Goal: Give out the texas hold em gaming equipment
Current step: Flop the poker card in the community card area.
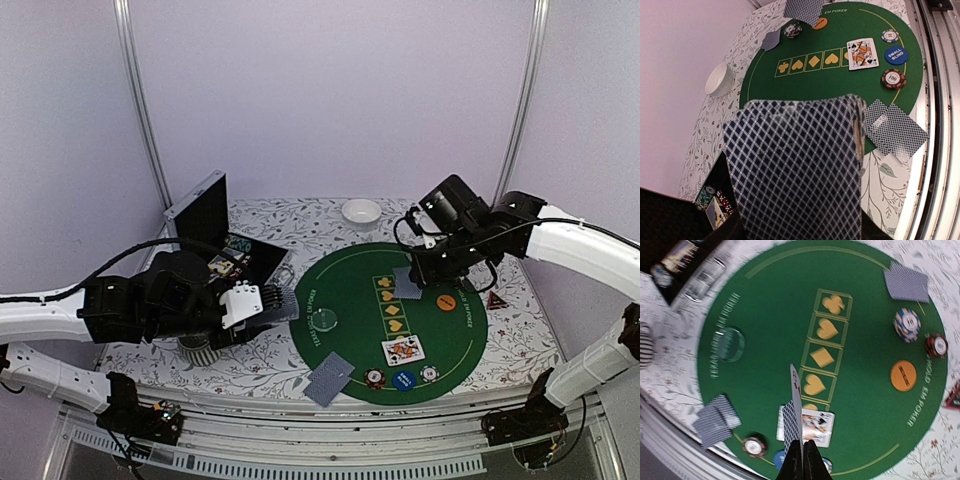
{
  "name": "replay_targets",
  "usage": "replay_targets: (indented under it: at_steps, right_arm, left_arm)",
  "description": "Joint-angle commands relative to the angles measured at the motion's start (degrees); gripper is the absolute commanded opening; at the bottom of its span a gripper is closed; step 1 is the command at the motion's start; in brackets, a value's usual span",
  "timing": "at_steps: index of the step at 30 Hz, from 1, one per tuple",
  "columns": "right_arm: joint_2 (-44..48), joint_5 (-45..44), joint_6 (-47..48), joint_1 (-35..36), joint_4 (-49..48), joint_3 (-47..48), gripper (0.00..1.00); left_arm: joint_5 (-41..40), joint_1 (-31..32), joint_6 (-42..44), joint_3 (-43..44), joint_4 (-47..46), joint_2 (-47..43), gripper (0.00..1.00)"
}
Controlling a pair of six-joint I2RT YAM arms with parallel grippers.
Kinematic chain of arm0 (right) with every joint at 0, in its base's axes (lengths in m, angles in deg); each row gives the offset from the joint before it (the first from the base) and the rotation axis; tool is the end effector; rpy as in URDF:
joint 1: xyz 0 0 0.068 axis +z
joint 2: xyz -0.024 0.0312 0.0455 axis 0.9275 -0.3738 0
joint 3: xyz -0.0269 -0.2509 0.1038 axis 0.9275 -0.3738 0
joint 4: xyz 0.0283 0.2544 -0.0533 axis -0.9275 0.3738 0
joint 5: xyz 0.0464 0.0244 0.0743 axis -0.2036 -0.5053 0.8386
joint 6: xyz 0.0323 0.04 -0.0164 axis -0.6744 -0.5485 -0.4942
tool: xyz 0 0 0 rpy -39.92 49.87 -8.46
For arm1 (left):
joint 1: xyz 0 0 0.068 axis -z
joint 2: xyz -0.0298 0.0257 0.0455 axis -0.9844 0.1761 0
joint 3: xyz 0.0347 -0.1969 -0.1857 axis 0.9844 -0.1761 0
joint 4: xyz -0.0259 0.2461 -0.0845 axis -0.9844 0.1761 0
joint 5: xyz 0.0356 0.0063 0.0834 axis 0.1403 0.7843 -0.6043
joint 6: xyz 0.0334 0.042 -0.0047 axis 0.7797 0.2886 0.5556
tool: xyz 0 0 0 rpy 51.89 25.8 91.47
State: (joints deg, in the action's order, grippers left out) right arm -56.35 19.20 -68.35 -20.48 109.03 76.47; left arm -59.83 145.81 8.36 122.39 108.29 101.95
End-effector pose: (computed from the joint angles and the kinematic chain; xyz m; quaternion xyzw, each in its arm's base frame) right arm 0.1936 0.2065 0.3172 -0.1754 0.9387 0.1344 0.2644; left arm 0.0968 -0.1959 0.2772 0.5790 0.6657 -0.0650 0.4662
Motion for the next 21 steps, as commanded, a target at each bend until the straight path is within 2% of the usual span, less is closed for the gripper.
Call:
replay_targets:
  at_steps: [1, 10, 21]
  right_arm:
    - [-7.3, -13.1, -5.1, -0.2, 14.4, 1.6, 0.03]
    - [-22.6, -23.3, -11.7, 0.6, 27.6, 6.9, 0.03]
    - [-39.5, -16.0, -3.8, 3.5, 19.0, 16.5, 0.03]
  left_arm:
    - [0.2, -0.5, 0.0, 0.3, -1.2, 0.1, 0.53]
    - [0.2, -0.5, -0.1, 0.3, -1.1, -0.3, 0.53]
    - [0.2, -0.5, -0.1, 0.2, -1.1, -0.3, 0.53]
